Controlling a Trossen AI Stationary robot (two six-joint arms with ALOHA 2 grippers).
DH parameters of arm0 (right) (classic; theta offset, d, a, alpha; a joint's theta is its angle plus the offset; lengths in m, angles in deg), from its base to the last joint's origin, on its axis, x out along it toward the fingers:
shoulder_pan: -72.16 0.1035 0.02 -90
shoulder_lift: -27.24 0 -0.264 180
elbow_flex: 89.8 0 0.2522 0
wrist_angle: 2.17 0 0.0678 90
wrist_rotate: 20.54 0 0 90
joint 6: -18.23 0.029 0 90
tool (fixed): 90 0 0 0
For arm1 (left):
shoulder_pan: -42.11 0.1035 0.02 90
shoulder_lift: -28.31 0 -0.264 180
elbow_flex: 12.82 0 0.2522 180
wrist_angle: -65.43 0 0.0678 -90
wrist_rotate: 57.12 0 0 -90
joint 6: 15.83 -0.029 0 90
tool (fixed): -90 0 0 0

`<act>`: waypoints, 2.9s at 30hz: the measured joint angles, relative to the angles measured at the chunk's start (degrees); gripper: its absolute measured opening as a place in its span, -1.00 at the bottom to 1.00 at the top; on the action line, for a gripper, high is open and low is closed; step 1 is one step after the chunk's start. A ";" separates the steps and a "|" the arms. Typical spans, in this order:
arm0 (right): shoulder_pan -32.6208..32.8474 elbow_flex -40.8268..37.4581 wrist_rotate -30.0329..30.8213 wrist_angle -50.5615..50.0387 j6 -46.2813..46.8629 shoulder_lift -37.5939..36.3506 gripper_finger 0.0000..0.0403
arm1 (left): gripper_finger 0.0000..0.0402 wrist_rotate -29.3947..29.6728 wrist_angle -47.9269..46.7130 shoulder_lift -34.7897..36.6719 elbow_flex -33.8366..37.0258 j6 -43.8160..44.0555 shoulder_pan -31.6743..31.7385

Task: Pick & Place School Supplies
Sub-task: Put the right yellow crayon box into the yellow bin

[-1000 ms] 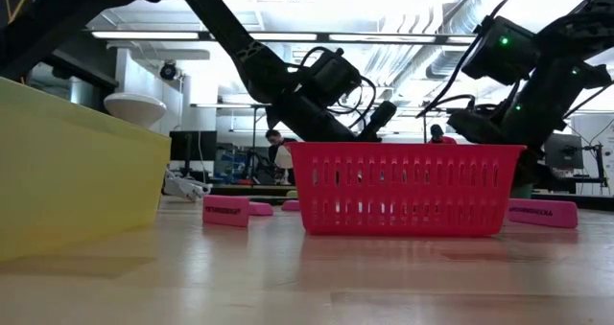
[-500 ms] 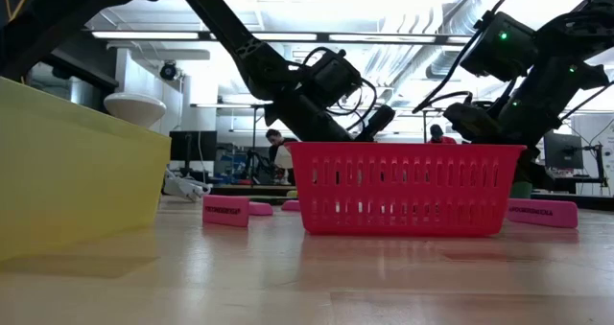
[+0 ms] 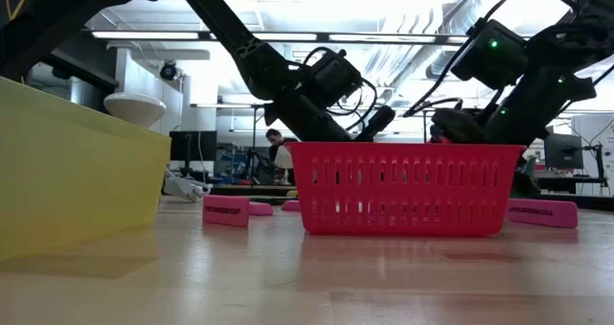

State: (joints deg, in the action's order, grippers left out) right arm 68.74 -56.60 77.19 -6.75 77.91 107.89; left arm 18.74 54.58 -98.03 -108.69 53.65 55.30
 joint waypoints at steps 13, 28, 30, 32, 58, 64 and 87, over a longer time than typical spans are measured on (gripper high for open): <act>0.02 0.02 -0.17 1.80 0.04 1.50 -0.99 | -0.53 0.12 -2.11 0.02 0.02 -2.15 0.04; 0.04 2.73 -0.31 0.59 -2.33 1.77 -0.99 | -0.53 0.58 -2.50 0.02 0.13 -2.47 -0.33; 0.05 3.10 -0.79 0.70 -2.52 1.83 -0.99 | -0.53 -0.21 -0.60 0.04 0.25 -1.38 -0.45; 0.09 3.17 -1.29 0.89 -2.54 1.85 -0.99 | -0.53 -0.49 1.63 0.00 0.22 -0.62 -0.37; 0.09 3.45 -0.20 0.14 -1.88 3.12 -0.99 | -0.53 -5.63 -3.42 0.02 -0.07 -2.41 -0.35; 0.07 3.45 -0.17 0.19 -1.88 3.14 -0.99 | -0.53 -6.22 -4.56 0.02 -0.04 -3.55 -0.22; 0.02 3.43 -0.87 0.49 -1.88 3.18 -0.99 | -0.66 -12.57 -3.53 0.05 0.26 -6.12 0.15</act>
State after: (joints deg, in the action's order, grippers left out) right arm 68.76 -53.17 76.31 -6.26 76.03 111.08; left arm 6.17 51.05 -97.99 -108.43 47.53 55.45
